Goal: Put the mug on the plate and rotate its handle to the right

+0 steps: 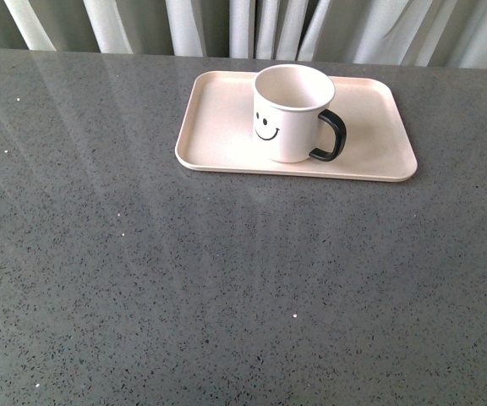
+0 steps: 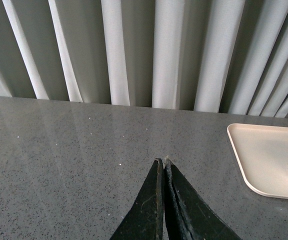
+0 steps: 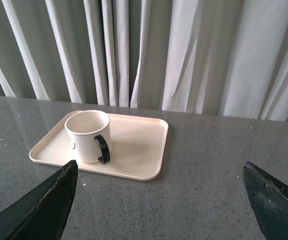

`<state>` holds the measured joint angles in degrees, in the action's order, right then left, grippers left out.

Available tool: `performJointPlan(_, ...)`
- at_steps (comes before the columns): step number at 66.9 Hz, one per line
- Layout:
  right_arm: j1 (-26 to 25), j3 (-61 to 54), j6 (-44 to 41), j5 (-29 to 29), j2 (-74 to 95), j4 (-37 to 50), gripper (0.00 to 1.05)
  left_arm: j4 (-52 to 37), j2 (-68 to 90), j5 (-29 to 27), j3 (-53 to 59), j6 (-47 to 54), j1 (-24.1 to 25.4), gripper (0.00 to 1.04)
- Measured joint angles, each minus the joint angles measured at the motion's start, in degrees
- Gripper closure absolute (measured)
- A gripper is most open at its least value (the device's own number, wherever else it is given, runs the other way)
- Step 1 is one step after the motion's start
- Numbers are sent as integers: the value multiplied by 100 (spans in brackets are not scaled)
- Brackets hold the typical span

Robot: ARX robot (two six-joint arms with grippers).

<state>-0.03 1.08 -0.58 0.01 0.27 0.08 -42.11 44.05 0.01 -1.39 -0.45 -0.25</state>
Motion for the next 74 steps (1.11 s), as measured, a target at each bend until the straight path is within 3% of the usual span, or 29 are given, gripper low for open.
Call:
performJointPlan(38, 0, 0, 2, 0, 0, 0, 9, 1980, -2168, 0, 63, 0, 0, 103)
performJointPlan(74, 0, 0, 0, 0, 0, 0, 9, 3036, -3241, 0, 63, 0, 0, 103)
